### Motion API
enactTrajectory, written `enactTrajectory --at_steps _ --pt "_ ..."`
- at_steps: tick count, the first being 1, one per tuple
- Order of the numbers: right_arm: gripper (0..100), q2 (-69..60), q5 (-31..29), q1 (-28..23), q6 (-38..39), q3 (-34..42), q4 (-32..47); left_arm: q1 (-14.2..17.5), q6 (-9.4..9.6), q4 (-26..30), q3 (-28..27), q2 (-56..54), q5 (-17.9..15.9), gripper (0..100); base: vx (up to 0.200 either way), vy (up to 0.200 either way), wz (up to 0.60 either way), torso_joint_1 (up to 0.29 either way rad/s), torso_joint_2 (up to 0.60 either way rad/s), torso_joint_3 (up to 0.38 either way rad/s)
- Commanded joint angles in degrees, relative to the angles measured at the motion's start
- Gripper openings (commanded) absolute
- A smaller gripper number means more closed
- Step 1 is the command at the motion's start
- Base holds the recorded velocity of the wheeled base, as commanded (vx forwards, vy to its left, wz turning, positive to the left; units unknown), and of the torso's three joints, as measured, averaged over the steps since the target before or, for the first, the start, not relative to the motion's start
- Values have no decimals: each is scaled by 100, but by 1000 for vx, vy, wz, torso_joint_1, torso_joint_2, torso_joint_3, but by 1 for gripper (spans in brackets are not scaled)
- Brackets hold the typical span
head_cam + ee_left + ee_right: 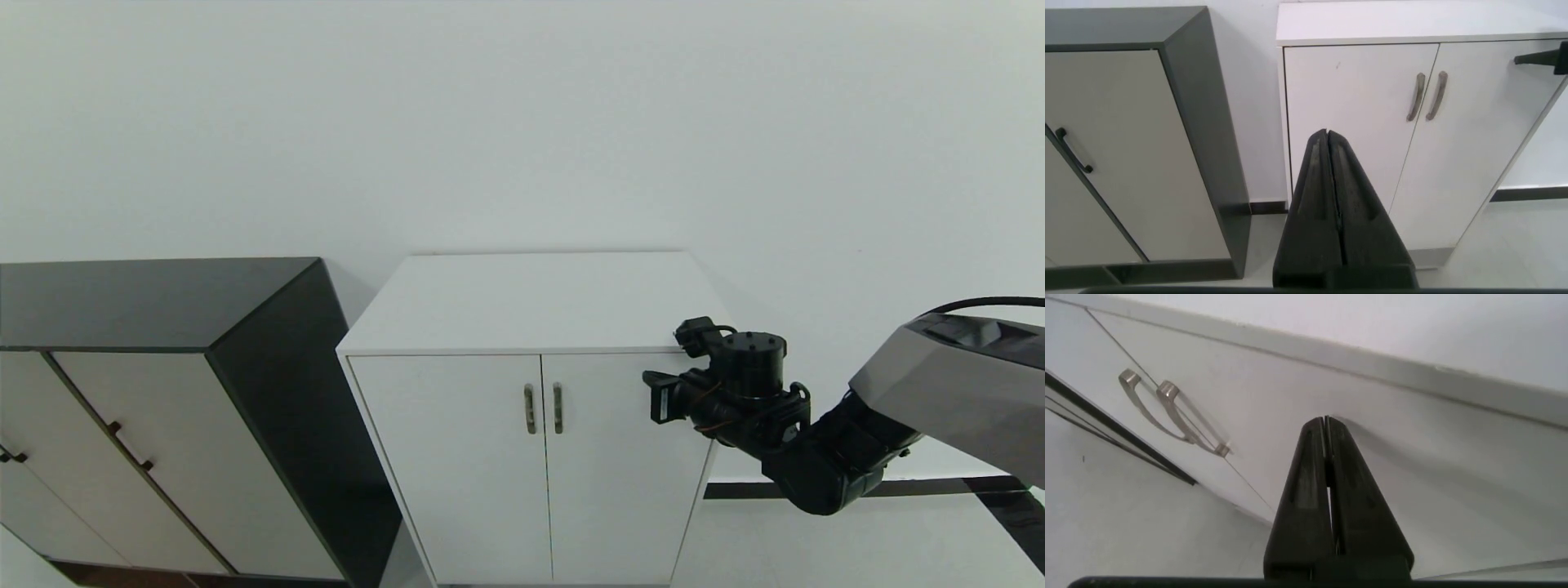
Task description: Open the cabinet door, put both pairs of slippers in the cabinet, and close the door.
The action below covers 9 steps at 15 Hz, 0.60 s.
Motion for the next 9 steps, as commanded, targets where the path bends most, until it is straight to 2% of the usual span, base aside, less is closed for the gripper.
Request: enactTrajectory --at_steps 1,5,8,9 --pt "0 -367 4 58 -9 442 -33 2 -1 -2 0 -1 1 0 0 0 0 0 0 0" --pt "0 -1325 -14 102 -62 1962 -718 2 -10 -2 0 -1 -8 0 0 0 0 0 0 0" --pt "0 -2336 -23 -135 -53 3457 -1219 2 -10 -2 0 -1 1 0 0 0 0 0 0 0" --pt "0 -2846 -23 -407 -53 4177 -1404 2 -10 -2 0 -1 1 0 0 0 0 0 0 0"
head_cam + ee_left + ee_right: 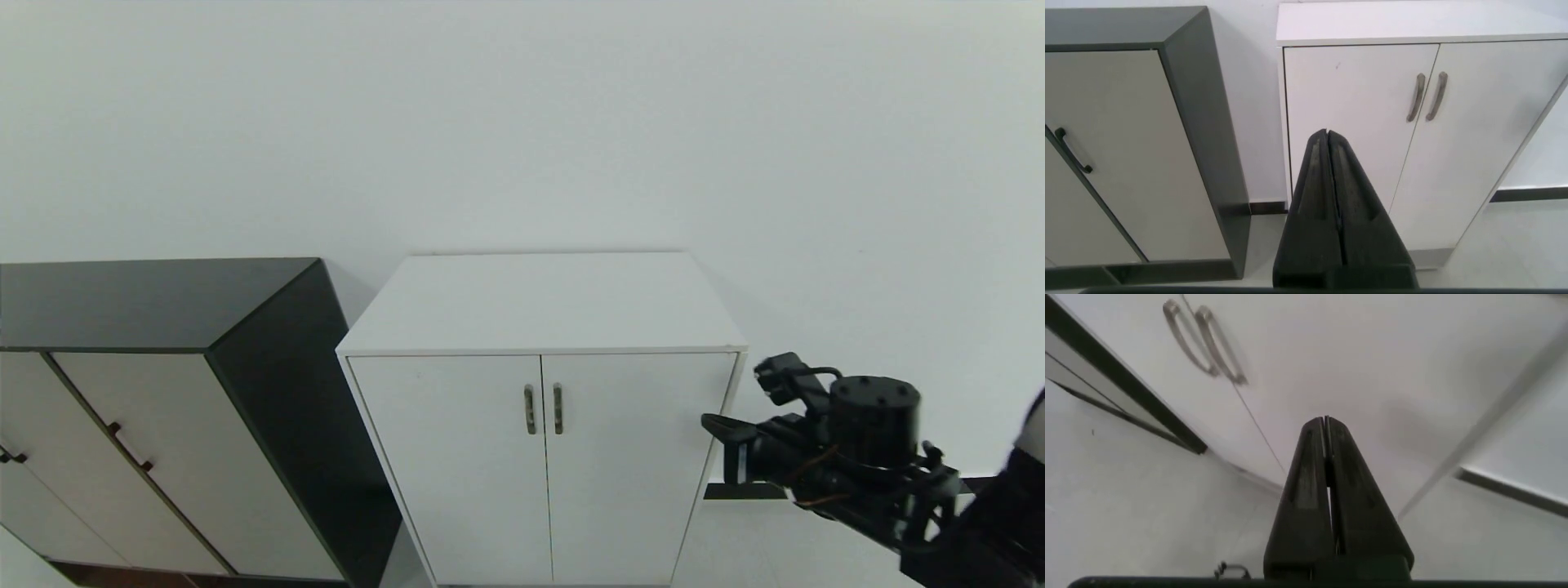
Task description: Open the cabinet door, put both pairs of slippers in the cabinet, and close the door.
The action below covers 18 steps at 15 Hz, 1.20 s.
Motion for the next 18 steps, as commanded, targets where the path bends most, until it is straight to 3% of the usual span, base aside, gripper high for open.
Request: enactTrajectory --at_steps 1,3,4,6,7,8,13,18 --pt "0 -1420 -4 -580 -1 1494 -321 2 0 -2 0 -1 1 0 0 0 0 0 0 0" --pt "0 -2035 22 -1222 -18 2267 -303 2 0 -2 0 -1 1 0 0 0 0 0 0 0" --pt "0 -2361 13 -1512 -9 2285 31 2 0 -2 0 -1 1 0 0 0 0 0 0 0" --pt "0 -3292 391 -1863 -203 2285 1393 2 0 -2 0 -1 1 0 0 0 0 0 0 0" --pt "0 -3609 479 -1872 -299 2285 1903 2 0 -2 0 -1 1 0 0 0 0 0 0 0" --pt "0 -4285 497 -1872 -475 2285 3010 2 -9 -2 0 -1 1 0 0 0 0 0 0 0" --pt "0 -5797 497 -1995 -502 2285 5252 2 0 -2 0 -1 1 0 0 0 0 0 0 0" --pt "0 -6237 505 -1995 -563 2285 6201 2 0 -2 0 -1 1 0 0 0 0 0 0 0"
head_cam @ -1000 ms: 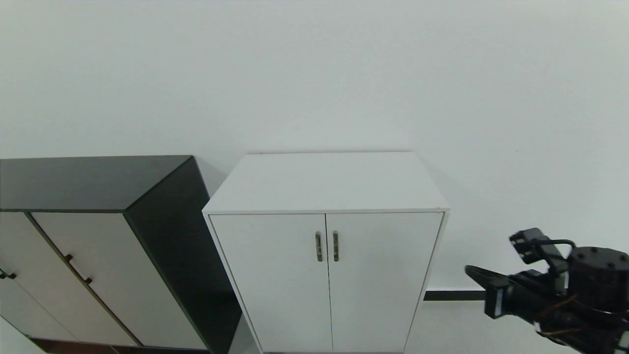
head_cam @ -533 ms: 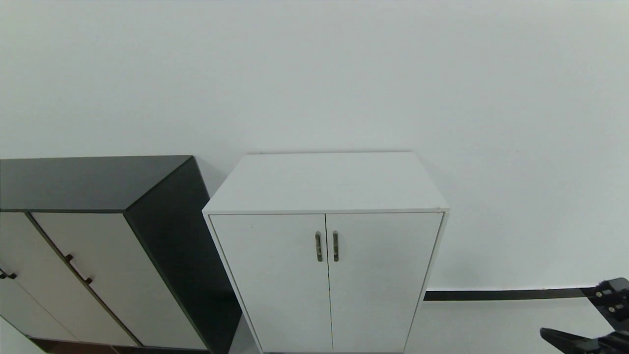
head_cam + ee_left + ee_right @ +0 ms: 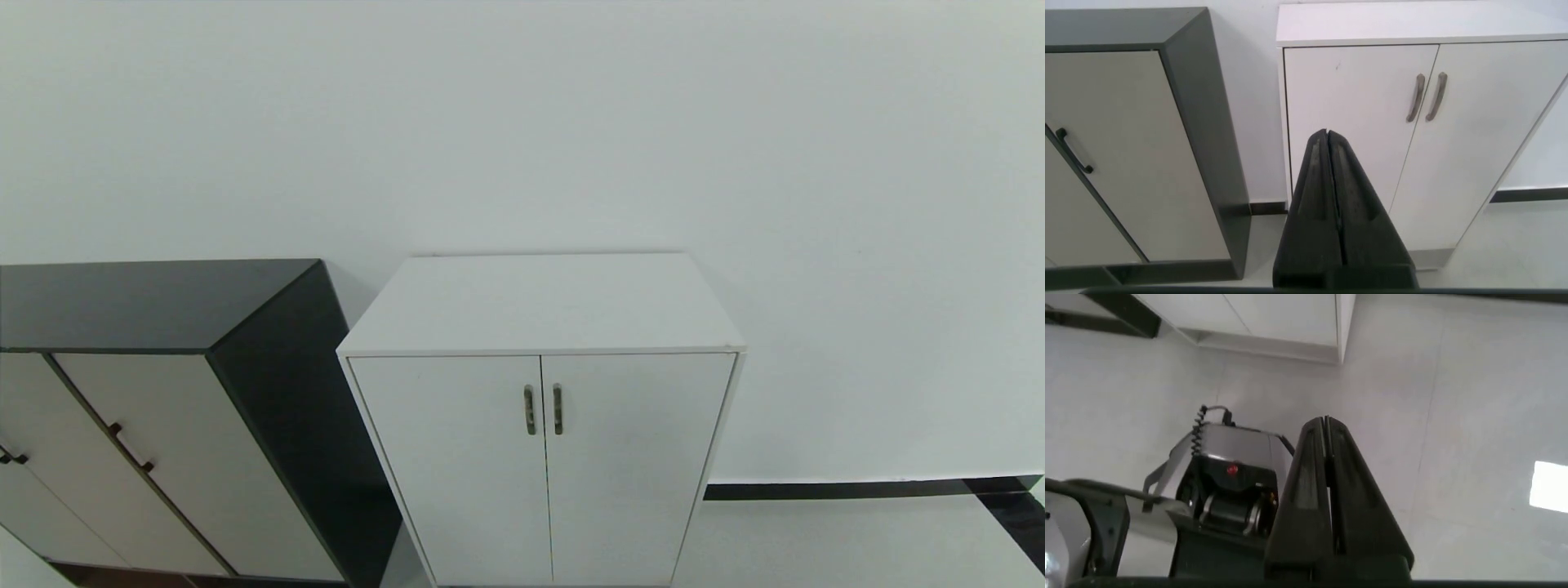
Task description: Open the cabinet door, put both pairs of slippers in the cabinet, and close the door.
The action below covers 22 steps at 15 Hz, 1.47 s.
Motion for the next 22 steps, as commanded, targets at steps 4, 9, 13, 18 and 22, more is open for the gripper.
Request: enactTrajectory --at_steps 4,9,13,18,22 --pt "0 -462 11 38 -49 0 623 2 0 -2 0 -1 -2 0 0 0 0 0 0 0" --pt "0 -453 55 214 -66 0 649 2 0 -2 0 -1 -2 0 0 0 0 0 0 0" --pt "0 -251 55 601 -207 0 658 2 -9 -2 0 -1 -2 0 0 0 0 0 0 0" --pt "0 -568 204 671 -453 0 685 2 -35 -2 0 -1 -2 0 0 0 0 0 0 0" --pt "0 -814 178 917 -620 0 711 2 -35 -2 0 -1 -2 0 0 0 0 0 0 0"
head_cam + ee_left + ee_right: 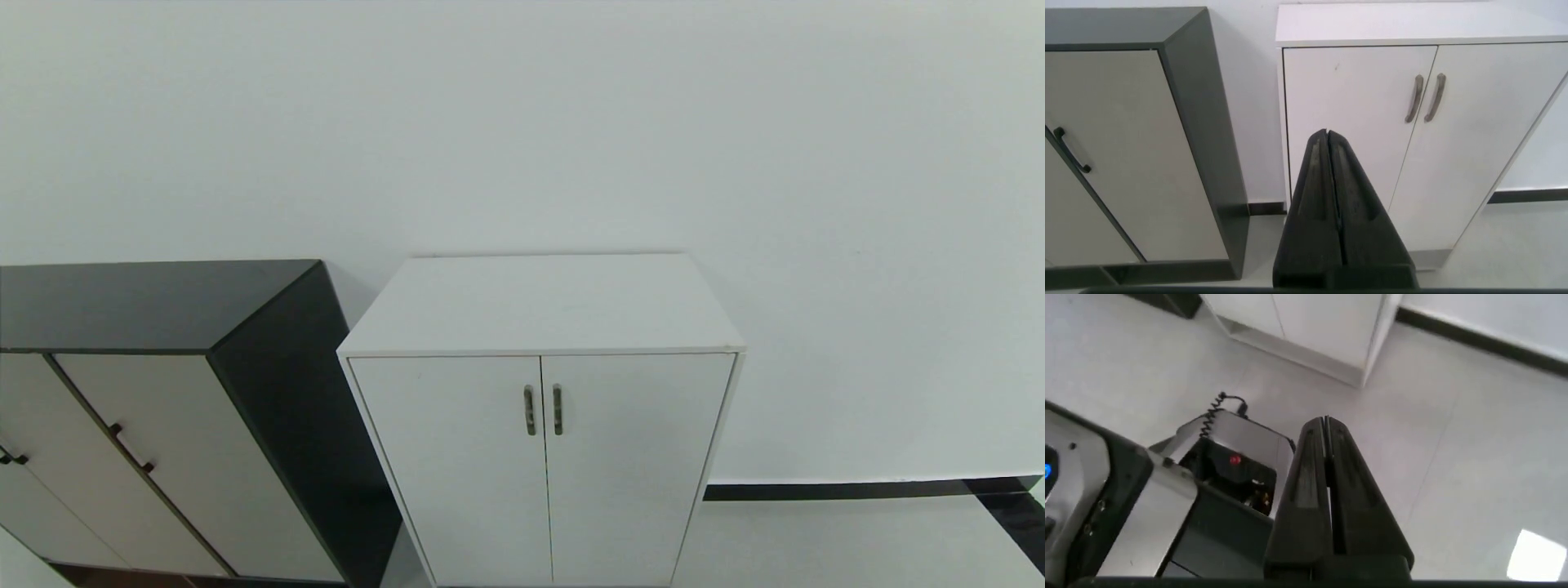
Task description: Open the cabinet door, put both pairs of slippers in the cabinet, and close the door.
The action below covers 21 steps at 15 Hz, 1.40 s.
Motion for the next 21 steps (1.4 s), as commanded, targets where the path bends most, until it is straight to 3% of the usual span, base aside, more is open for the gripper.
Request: enactTrajectory --at_steps 1,2,6,14,19,21 --pt "0 -331 -462 -106 -28 0 35 2 1 -2 0 -1 7 0 0 0 0 0 0 0" --pt "0 -946 -796 -124 95 0 255 2 10 -2 0 -1 -2 0 0 0 0 0 0 0" --pt "0 -1500 -849 -159 499 0 255 2 1 -2 0 -1 -2 0 0 0 0 0 0 0" --pt "0 -3724 -857 -1003 499 0 255 2 1 -2 0 -1 -2 0 0 0 0 0 0 0" --pt "0 -3776 -1253 -1126 499 -9 255 2 1 -2 0 -1 -2 0 0 0 0 0 0 0" --pt "0 -3820 -1244 -1759 446 -9 255 2 10 -2 0 -1 -2 0 0 0 0 0 0 0"
